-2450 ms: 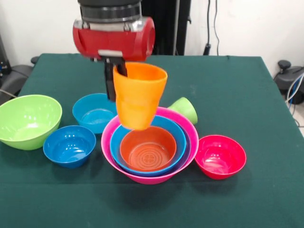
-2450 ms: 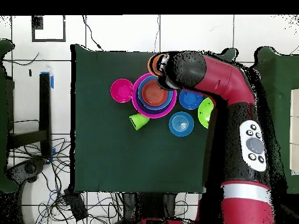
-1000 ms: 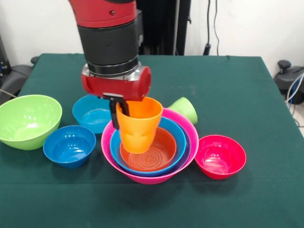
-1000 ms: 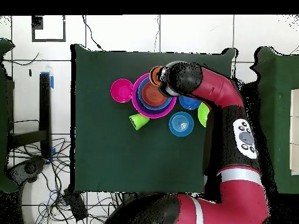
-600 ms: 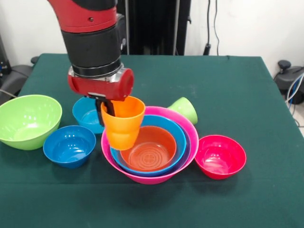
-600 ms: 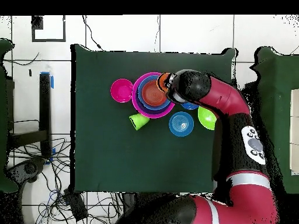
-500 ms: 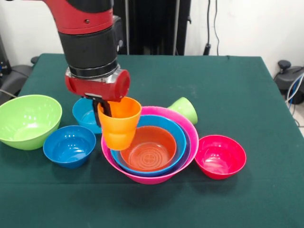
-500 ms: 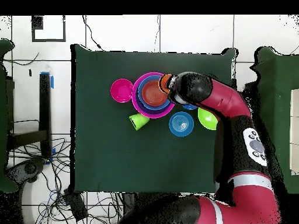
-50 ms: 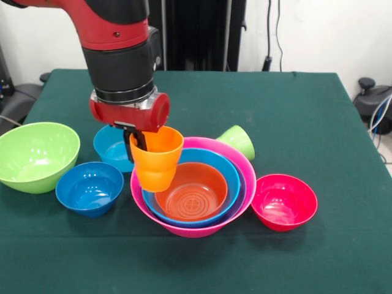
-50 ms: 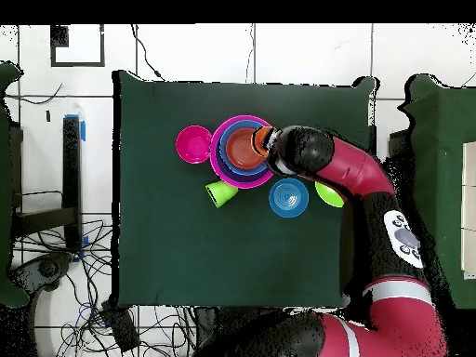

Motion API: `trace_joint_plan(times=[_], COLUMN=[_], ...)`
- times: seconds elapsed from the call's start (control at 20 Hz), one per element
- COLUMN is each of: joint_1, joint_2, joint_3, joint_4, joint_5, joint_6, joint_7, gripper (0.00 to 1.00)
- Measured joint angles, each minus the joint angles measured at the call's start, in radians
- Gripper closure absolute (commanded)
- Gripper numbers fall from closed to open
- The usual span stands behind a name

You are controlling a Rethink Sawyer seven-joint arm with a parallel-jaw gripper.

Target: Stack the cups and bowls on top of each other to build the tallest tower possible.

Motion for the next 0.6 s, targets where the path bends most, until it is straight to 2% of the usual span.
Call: trace_joint_plan(times=[0.6], joint_1=[0.005], joint_2=[-0.003], joint_3=[0.001], joint_4=[0.07], joint_5=[0.001], joint_6=[-0.033], joint_7=[0.0], gripper=[1.0])
